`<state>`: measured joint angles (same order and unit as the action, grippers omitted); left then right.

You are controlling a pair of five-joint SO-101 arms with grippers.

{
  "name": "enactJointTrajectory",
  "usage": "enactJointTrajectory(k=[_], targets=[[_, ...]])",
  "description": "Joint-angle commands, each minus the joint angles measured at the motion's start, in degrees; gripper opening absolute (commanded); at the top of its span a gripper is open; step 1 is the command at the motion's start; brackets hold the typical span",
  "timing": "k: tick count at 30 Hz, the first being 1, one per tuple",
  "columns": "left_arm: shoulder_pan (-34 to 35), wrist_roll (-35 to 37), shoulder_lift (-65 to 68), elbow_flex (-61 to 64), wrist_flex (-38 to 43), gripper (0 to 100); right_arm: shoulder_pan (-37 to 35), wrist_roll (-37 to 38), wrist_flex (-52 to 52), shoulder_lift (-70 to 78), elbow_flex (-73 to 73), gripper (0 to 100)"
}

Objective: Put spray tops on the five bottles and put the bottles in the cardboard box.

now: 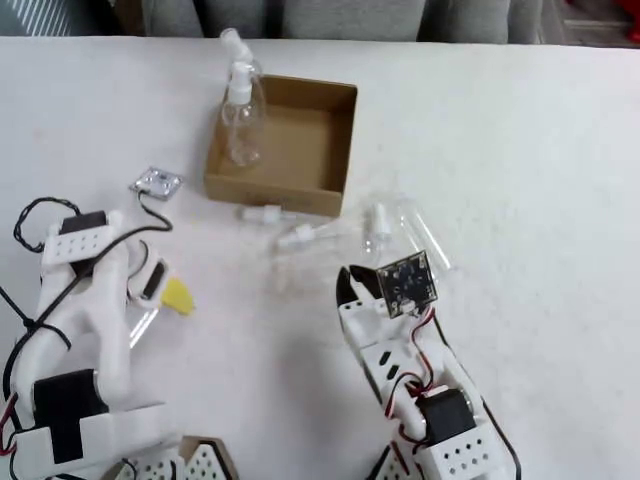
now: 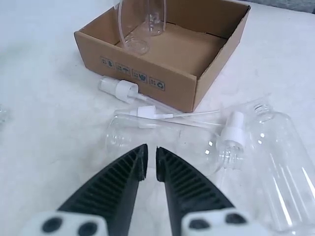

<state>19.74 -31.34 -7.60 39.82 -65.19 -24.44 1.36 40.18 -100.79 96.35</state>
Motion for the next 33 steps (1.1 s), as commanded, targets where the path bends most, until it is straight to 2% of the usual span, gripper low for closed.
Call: enactJointTrajectory(k=[1,5,14,24,27,33], targets=[[0.6,-0.4,-2.9,0.1,1.1,31,-0.1,0.7,0.2,-0.4,0.5,1.7],[0.6,1.0,-2.9,0.4,1.1,31,-0.1,0.7,0.2,-0.4,0.5,1.7],[1.0,12.0,-2.9,7.9,7.6,31,-0.1,0.7,0.2,-0.4,0.5,1.7],[10.4,29.3,-2.9,4.0,8.4,31,-0.1,0.7,0.2,-0.4,0.5,1.7],[12.8,31.2,-2.9,3.1,8.4,31,-0.1,0.7,0.2,-0.4,0.5,1.7],[18.2,30.7,-2.9,-1.8,7.8,31,-0.1,0.7,0.2,-0.4,0.5,1.7]])
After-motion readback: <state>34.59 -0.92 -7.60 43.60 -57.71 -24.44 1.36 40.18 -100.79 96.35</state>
